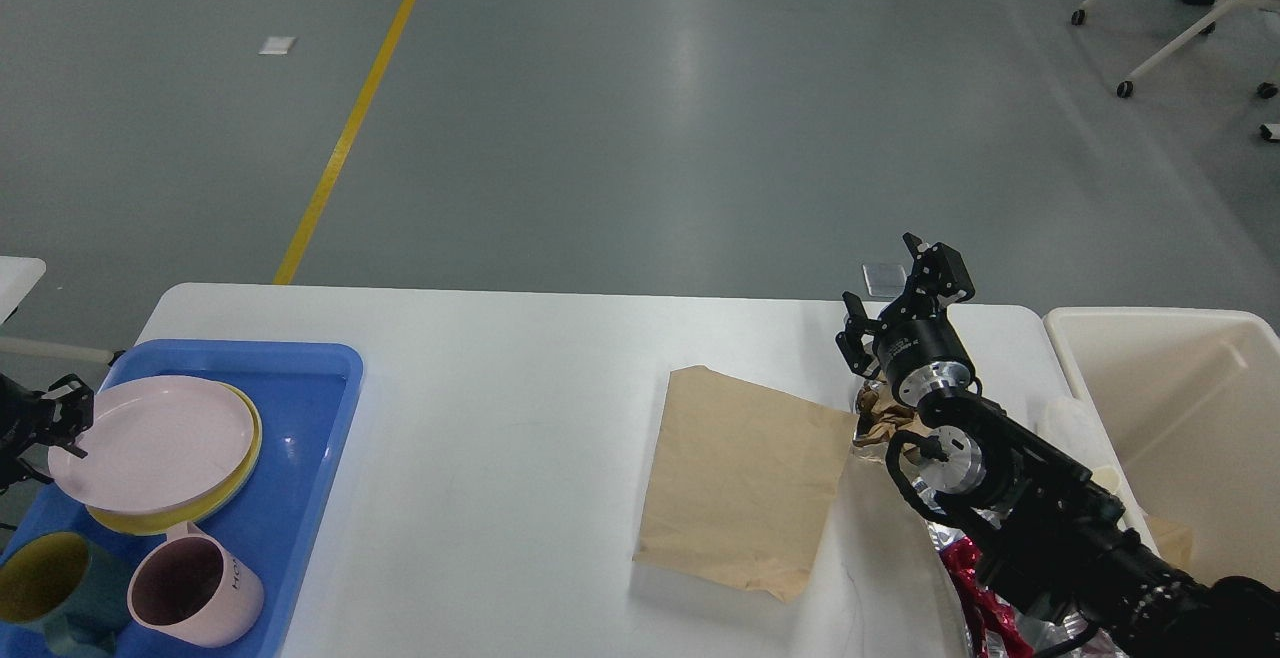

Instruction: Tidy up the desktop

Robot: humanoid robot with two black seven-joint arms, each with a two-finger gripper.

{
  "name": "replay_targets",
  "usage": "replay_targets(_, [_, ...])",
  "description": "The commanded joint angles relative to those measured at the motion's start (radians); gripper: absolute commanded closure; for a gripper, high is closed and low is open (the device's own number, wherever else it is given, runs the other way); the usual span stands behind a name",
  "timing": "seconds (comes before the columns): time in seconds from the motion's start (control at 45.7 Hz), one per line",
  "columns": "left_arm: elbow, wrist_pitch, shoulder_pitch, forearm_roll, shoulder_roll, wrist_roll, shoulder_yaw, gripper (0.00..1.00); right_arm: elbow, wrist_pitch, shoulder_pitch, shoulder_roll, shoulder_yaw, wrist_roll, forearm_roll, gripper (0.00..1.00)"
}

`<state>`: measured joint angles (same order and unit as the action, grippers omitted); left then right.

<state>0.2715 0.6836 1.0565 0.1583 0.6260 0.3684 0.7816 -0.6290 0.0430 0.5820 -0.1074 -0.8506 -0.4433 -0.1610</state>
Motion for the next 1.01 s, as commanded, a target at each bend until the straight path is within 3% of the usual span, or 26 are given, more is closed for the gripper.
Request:
replay_targets(0.0, [0.001,-0.111,0.0,0.004,0.0,-0.011,-0.01,0.12,0.0,0.0,-0.001,0.0,-0.001,0.001,0.0,0.0])
replay_targets(0.109, [0.005,-0.153,0.0,0.006,-0.009,-0.014,-0.01,0.06,0.0,0.0,-0.001,0.0,-0.001,0.0,0.0,0.0])
replay_targets(0.459, [0.008,-0.168,0.0,0.01,0.001,-0.016,-0.044,0.04,0.0,0.0,0.001,0.0,0.001,0.0,0.0,0.0])
replay_targets(0.656, [0.011,-0.168,-0.068,0.018,-0.005,-0.059,-0.402,0.04,0.0,0.0,-0.001,0.0,0.001,0.0,0.0,0.0])
replay_targets(0.984, [0.006,-0.171,-0.231,0.018,-0.028,-0.111,-1.175,0.04,0.0,0.0,-0.001,0.0,-0.001,0.001,0.0,0.0])
